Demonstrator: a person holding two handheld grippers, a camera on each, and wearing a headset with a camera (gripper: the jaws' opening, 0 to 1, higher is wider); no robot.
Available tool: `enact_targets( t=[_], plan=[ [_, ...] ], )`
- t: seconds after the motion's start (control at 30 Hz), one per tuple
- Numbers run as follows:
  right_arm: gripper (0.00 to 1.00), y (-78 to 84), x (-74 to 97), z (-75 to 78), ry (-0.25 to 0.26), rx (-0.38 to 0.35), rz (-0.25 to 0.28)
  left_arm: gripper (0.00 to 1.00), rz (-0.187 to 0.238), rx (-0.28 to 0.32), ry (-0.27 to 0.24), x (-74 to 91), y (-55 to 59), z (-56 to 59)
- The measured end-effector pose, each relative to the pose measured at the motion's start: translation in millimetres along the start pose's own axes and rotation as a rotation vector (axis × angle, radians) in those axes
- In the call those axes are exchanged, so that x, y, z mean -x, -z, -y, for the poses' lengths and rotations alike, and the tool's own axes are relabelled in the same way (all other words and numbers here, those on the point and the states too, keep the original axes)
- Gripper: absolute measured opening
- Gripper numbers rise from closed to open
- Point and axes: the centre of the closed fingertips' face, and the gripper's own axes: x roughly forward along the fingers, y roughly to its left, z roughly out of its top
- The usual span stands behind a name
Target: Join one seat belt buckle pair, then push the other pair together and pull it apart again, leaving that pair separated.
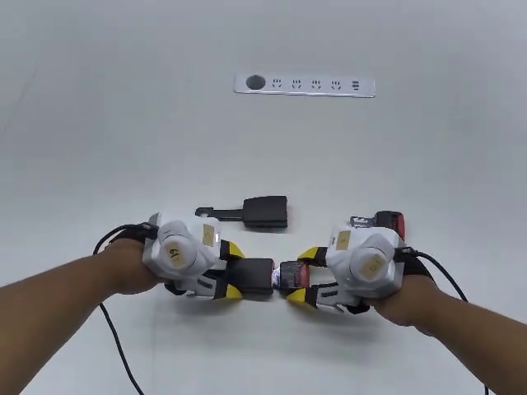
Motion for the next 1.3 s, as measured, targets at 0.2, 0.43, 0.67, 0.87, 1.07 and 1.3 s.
enact_targets(
  t=[0.2, 0.43, 0.67, 0.87, 1.07, 1.3],
  plan=[
    [0.33, 0.4, 0.6, 1.6, -0.016, 0.021, 0.008, 0.33, 0.011, 0.002, 0.007, -0.6, 0.8, -1.1],
    [0.32, 2.4, 3.6, 0.9, -0.026, 0.043, 0.034, 0.32, 0.05, 0.013, 0.029, -2.0, 1.7, -3.7],
    [0.32, 1.2, 3.8, 0.5, -0.027, 0.066, 0.066, 0.32, 0.07, -0.002, 0.035, -2.9, -0.8, -3.0],
    [0.32, -3.2, 6.0, -2.1, -0.024, 0.054, 0.094, 0.32, 0.083, -0.01, 0.043, -3.2, -2.0, -3.4],
    [0.31, -3.9, 6.9, -2.0, -0.028, 0.05, 0.117, 0.32, 0.097, -0.013, 0.047, -3.2, -2.5, -3.7],
    [0.31, -4.7, 7.6, -1.8, -0.032, 0.039, 0.14, 0.32, 0.109, -0.014, 0.054, -3.1, -2.8, -4.1]
  ],
)
